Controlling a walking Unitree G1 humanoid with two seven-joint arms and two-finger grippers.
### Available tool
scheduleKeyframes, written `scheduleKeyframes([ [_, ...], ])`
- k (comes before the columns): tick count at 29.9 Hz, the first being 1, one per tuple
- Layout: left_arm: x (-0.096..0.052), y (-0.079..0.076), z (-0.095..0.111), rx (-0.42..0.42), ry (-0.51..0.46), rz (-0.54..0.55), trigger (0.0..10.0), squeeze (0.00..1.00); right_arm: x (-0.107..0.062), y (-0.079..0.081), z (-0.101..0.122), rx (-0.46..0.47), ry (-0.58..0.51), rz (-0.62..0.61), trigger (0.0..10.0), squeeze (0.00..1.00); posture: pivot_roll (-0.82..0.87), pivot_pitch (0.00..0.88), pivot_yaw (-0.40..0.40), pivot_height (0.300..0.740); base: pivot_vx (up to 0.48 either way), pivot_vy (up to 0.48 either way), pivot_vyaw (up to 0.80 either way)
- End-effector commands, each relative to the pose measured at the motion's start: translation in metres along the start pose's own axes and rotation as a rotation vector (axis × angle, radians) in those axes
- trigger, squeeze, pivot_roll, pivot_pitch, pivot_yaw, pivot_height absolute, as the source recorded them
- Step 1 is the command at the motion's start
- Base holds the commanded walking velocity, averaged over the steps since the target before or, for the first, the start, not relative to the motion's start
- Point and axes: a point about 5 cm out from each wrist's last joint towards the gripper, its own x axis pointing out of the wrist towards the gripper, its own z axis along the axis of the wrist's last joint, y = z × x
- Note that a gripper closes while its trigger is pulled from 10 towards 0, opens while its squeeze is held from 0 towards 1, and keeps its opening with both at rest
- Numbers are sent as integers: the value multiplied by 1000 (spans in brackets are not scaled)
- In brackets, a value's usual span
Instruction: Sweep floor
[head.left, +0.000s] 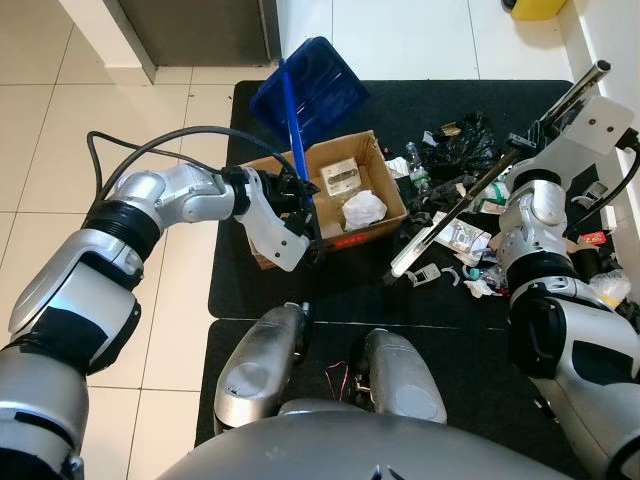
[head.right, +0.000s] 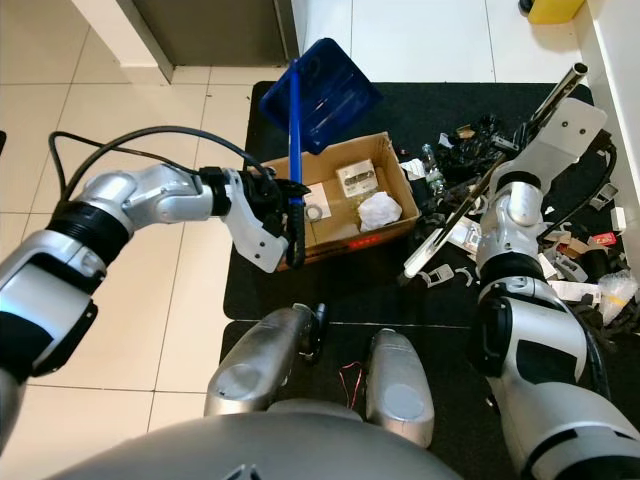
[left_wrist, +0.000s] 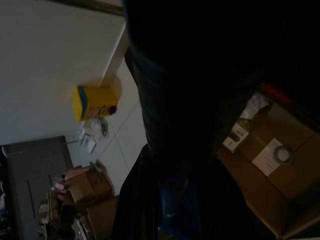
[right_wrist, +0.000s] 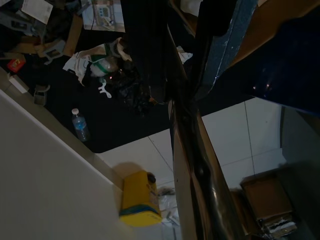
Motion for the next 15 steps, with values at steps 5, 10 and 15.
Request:
scheduleKeyframes([
  [5,-6,21,-11,-42,59,163,10000,24,0,4,2,16,-26,9,10000,0,158,61,57,740,0,0,0],
  [10,-24,73,-29,-240,141,502,10000,27,-2,-2,0,14,-24,-1,10000,0,155,63,57,740,0,0,0],
  [15,-49,112,-38,-394,128,788,10000,24,-2,-3,-1,12,-20,-3,10000,0,160,63,51,740,0,0,0],
])
